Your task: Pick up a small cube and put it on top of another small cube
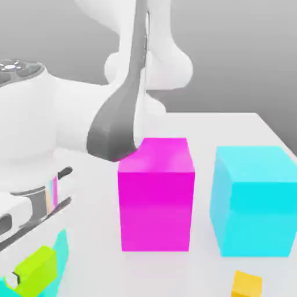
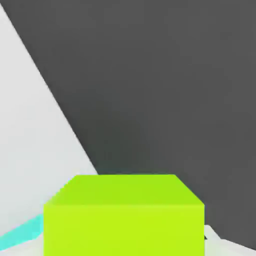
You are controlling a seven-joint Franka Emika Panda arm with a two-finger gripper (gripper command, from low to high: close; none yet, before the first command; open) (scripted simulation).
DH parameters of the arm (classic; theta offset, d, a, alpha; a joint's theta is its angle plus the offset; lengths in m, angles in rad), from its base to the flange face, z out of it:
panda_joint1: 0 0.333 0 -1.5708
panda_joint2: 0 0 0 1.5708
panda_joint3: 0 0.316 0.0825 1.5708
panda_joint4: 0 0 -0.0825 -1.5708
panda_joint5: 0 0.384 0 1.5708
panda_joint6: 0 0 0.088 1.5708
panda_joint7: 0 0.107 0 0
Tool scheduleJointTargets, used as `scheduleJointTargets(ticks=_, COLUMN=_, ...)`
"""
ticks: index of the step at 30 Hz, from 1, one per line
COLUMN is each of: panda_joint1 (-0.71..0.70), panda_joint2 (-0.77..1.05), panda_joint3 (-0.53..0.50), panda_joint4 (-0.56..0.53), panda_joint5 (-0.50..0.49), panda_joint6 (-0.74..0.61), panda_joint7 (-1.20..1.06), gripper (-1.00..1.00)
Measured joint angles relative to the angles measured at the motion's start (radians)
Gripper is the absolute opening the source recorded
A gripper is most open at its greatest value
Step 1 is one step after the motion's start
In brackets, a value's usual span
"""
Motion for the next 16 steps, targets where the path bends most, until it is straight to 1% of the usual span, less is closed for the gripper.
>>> scheduleJointTargets(ticks=6, panda_joint1=0.162, panda_joint2=-0.052, panda_joint3=0.109, panda_joint4=-0.113, panda_joint5=-0.003, panda_joint6=0.032, panda_joint7=0.156, gripper=-1.0)
scheduleJointTargets(ticks=9, panda_joint1=0.248, panda_joint2=-0.004, panda_joint3=0.169, panda_joint4=-0.143, panda_joint5=0.014, panda_joint6=0.116, panda_joint7=0.234, gripper=-1.0)
scheduleJointTargets(ticks=10, panda_joint1=0.278, panda_joint2=0.038, panda_joint3=0.189, panda_joint4=-0.144, panda_joint5=0.019, panda_joint6=0.162, panda_joint7=0.262, gripper=1.0)
scheduleJointTargets(ticks=15, panda_joint1=0.278, panda_joint2=0.038, panda_joint3=0.189, panda_joint4=-0.144, panda_joint5=0.019, panda_joint6=0.162, panda_joint7=0.262, gripper=1.0)
scheduleJointTargets(ticks=16, panda_joint1=0.293, panda_joint2=0.059, panda_joint3=0.198, panda_joint4=-0.144, panda_joint5=0.021, panda_joint6=0.186, panda_joint7=0.276, gripper=1.0)
